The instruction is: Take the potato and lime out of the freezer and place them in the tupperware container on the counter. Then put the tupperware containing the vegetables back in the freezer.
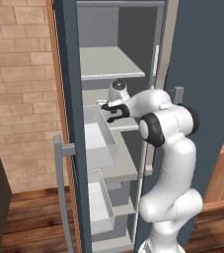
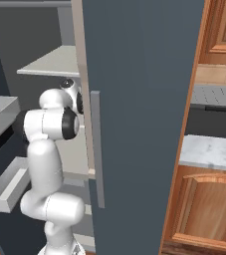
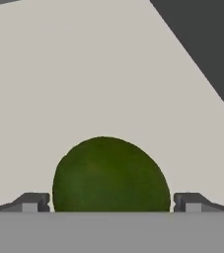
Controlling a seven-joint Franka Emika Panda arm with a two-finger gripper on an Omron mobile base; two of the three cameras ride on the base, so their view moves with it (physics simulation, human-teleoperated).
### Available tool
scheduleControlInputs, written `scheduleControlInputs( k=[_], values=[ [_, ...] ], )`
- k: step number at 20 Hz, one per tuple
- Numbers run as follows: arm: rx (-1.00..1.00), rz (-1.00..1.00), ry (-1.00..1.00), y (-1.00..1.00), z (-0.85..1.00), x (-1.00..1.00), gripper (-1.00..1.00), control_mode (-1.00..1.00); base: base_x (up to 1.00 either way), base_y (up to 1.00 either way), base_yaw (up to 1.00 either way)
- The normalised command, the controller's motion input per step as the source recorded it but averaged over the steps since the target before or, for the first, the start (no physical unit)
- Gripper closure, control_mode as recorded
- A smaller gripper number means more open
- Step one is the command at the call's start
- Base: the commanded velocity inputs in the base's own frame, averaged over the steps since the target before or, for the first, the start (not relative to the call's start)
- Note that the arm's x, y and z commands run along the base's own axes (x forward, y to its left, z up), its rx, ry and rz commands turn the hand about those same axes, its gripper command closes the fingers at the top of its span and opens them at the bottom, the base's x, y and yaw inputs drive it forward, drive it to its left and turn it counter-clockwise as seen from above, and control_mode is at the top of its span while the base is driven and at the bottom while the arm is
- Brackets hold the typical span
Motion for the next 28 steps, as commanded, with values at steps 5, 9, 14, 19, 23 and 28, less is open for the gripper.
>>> scheduleControlInputs(
  k=[5,9,14,19,23,28],
  values=[
    [-0.01,-0.01,0.00,0.02,-0.12,0.32,-1.00,-1.00,0.00,0.00,0.00],
    [0.00,0.00,0.01,0.01,-0.16,0.17,1.00,-1.00,0.00,0.00,0.00],
    [0.00,-0.02,0.02,0.00,-0.19,0.05,1.00,-1.00,0.00,0.00,0.00],
    [0.00,-0.02,0.00,-0.02,-0.17,-0.25,1.00,-1.00,0.00,0.00,0.00],
    [0.00,-0.01,-0.01,-0.03,-0.03,-0.71,1.00,-1.00,0.00,0.00,0.00],
    [0.00,0.00,-0.06,-0.04,-0.01,-0.91,1.00,-1.00,0.00,0.00,0.00]
  ],
)
